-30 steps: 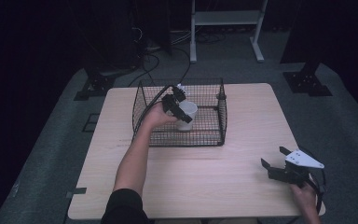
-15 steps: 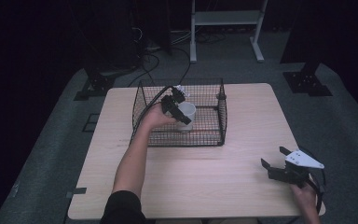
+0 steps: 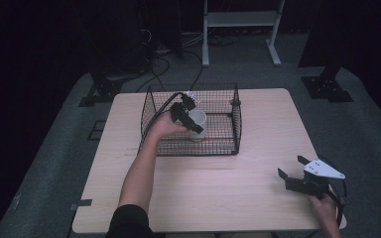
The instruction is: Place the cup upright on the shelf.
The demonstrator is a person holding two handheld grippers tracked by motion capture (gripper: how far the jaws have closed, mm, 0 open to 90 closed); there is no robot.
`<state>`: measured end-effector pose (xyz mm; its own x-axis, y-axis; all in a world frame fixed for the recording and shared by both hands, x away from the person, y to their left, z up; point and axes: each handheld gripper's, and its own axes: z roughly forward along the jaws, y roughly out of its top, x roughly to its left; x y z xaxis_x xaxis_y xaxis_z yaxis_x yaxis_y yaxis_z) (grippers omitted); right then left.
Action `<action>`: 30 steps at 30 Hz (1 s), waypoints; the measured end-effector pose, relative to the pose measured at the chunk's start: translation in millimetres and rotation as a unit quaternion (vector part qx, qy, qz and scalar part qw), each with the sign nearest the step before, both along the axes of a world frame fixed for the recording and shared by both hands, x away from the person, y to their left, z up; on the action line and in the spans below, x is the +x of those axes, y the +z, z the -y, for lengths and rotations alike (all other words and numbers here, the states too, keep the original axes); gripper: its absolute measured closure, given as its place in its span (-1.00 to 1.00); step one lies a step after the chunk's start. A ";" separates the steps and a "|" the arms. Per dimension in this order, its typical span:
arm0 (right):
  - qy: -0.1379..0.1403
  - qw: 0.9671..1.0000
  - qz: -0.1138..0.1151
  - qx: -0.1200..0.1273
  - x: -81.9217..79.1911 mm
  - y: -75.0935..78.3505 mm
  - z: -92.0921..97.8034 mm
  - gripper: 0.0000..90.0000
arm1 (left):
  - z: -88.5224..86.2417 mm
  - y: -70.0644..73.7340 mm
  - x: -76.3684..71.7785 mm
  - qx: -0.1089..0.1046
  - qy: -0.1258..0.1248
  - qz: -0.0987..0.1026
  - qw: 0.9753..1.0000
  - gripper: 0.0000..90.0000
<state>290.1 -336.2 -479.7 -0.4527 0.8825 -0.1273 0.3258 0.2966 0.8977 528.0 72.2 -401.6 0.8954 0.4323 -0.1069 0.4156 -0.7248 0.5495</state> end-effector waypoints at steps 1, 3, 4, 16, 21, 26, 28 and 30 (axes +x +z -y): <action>0.000 1.000 0.000 0.000 0.0 0.0 0.1 -0.71 | -0.4 1.8 -0.6 0.000 -0.001 0.004 1.000 -0.69; 0.000 1.000 0.000 0.000 0.0 0.0 0.1 -0.71 | -1.3 5.4 -2.3 -0.005 0.005 0.009 1.000 -0.77; 0.000 1.000 0.000 0.000 0.0 0.0 0.0 -0.71 | -2.6 7.9 -3.7 -0.009 0.005 0.012 1.000 -0.78; 0.000 1.000 0.001 0.000 -0.2 0.0 -0.1 -0.71 | -16.2 28.6 -23.6 -0.018 0.010 0.038 0.999 -0.84; -0.001 1.000 0.001 0.000 -0.1 0.0 0.2 -0.71 | -24.1 34.7 -32.7 -0.018 0.019 0.056 0.998 -0.84; -0.001 1.000 0.001 0.001 -0.1 0.0 0.1 -0.71 | -34.9 39.2 -36.7 -0.027 0.033 0.063 0.997 -0.85; -0.001 1.000 0.000 0.001 0.0 0.0 0.2 -0.71 | -38.3 40.2 -40.8 -0.030 0.034 0.066 0.997 -0.85; -0.002 1.000 -0.001 0.002 0.1 0.1 0.3 -0.71 | -40.6 40.9 -44.9 -0.031 0.034 0.071 0.996 -0.85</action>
